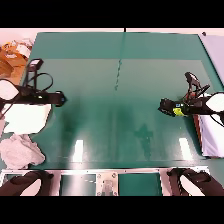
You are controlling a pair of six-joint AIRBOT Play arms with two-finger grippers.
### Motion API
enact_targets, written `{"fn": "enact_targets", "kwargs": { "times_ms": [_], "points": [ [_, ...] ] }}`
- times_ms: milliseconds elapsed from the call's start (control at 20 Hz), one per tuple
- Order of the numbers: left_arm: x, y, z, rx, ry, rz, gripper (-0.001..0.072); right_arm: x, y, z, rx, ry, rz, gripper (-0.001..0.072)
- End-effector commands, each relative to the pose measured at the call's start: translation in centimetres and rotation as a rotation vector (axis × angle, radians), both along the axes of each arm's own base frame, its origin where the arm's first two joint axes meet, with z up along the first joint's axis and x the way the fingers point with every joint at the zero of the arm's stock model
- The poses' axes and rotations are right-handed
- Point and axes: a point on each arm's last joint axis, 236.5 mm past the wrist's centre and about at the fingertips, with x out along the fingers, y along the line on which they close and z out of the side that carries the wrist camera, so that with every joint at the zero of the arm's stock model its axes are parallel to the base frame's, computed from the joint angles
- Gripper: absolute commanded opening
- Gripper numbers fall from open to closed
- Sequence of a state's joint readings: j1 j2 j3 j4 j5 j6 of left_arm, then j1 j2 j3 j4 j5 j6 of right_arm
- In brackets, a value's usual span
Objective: Fold the shirts.
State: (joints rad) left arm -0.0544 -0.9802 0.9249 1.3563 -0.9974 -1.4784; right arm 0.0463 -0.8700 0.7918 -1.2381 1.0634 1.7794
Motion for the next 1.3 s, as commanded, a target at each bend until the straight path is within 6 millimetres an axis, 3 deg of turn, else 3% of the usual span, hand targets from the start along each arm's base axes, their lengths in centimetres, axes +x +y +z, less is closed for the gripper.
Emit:
{"fn": "enact_targets", "kwargs": {
  "times_ms": [0,150,250,400,550,600,650,750,850,1000,1100,1250],
  "points": [
    [1.0,12.2,-0.4,0.317,-0.019,0.228,0.0705,1.1,-0.1,0.5,0.001,-0.050,-0.017,0.0012],
    [0.2,17.7,-3.5,0.316,0.079,0.358,0.0705,1.7,-0.2,0.7,0.002,-0.073,-0.026,0.0012],
    [0.1,19.9,-6.5,0.309,0.143,0.404,0.0705,1.8,-0.3,0.8,0.002,-0.082,-0.029,0.0013],
    [0.3,21.7,-11.1,0.295,0.219,0.429,0.0705,1.9,-0.3,0.8,0.002,-0.084,-0.030,0.0013],
    [0.7,21.8,-14.6,0.285,0.266,0.417,0.0701,1.9,-0.3,0.8,0.002,-0.083,-0.030,0.0014],
    [0.7,21.8,-15.1,0.283,0.270,0.415,0.0457,1.9,-0.3,0.8,0.002,-0.083,-0.030,0.0014],
    [0.8,21.9,-15.0,0.286,0.269,0.411,0.0014,1.9,-0.3,0.8,0.002,-0.084,-0.030,0.0014],
    [1.7,21.7,-13.5,0.278,0.261,0.389,0.0022,1.9,-0.2,0.8,0.003,-0.083,-0.030,0.0014],
    [3.2,21.0,-10.5,0.229,0.243,0.382,0.0022,1.7,-0.2,0.8,0.002,-0.077,-0.028,0.0014],
    [6.7,17.6,-2.3,0.141,0.106,0.338,0.0021,1.8,-0.3,0.9,0.002,-0.078,-0.027,0.0013],
    [8.3,13.3,4.4,0.105,-0.021,0.263,0.0021,2.0,-0.3,1.6,0.000,-0.093,-0.024,0.0013],
    [8.4,2.6,13.1,-0.037,-0.193,0.066,0.0021,2.7,-1.5,3.1,-0.007,-0.115,-0.046,0.0011]
  ]
}}
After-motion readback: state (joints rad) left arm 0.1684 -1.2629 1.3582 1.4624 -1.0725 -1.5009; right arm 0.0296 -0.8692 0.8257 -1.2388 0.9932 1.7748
